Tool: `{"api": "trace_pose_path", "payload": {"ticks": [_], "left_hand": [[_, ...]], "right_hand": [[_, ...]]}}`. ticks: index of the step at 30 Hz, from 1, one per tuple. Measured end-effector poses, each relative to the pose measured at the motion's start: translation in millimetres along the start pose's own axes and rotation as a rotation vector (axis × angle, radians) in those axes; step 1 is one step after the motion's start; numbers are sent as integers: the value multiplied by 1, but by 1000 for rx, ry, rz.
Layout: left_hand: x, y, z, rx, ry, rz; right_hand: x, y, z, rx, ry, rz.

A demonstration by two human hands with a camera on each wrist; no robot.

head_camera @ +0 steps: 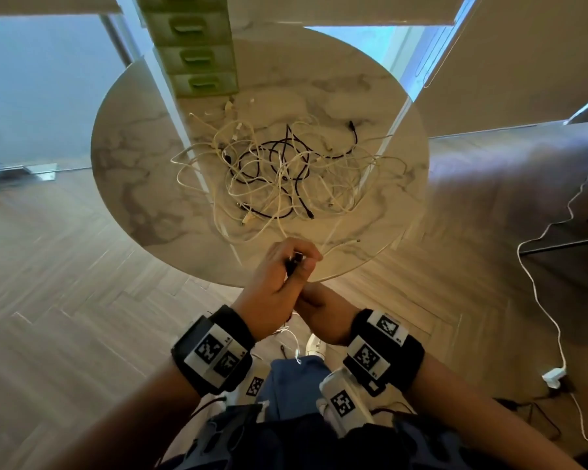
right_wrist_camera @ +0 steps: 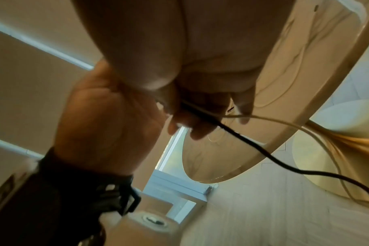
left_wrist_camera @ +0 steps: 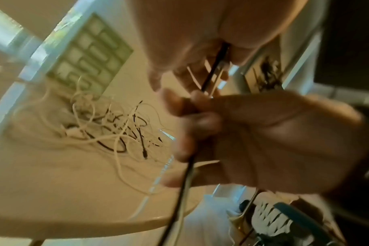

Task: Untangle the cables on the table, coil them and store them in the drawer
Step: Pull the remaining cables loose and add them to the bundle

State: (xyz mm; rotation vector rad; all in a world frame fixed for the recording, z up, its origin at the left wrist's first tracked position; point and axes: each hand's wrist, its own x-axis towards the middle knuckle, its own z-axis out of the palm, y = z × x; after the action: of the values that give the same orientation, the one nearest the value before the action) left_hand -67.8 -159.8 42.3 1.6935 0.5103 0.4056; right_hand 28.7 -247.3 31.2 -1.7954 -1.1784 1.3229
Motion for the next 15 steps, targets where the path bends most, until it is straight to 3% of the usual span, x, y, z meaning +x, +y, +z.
{"api": "trace_pose_path", "payload": {"ticks": [6,9,13,15], "left_hand": [[12,3,13,-216,39,-178],[19,13,17,-301,124,-155],[25,23,8,-227,143,-56],[26,25,8,-175,126,-38]], "right_hand": [[5,16,-11,-115,40,-84],[18,44,-12,-181,-21,-74],[29,96,-3,-323,-177,173],[30,130,-2,-513,-200,110]]}}
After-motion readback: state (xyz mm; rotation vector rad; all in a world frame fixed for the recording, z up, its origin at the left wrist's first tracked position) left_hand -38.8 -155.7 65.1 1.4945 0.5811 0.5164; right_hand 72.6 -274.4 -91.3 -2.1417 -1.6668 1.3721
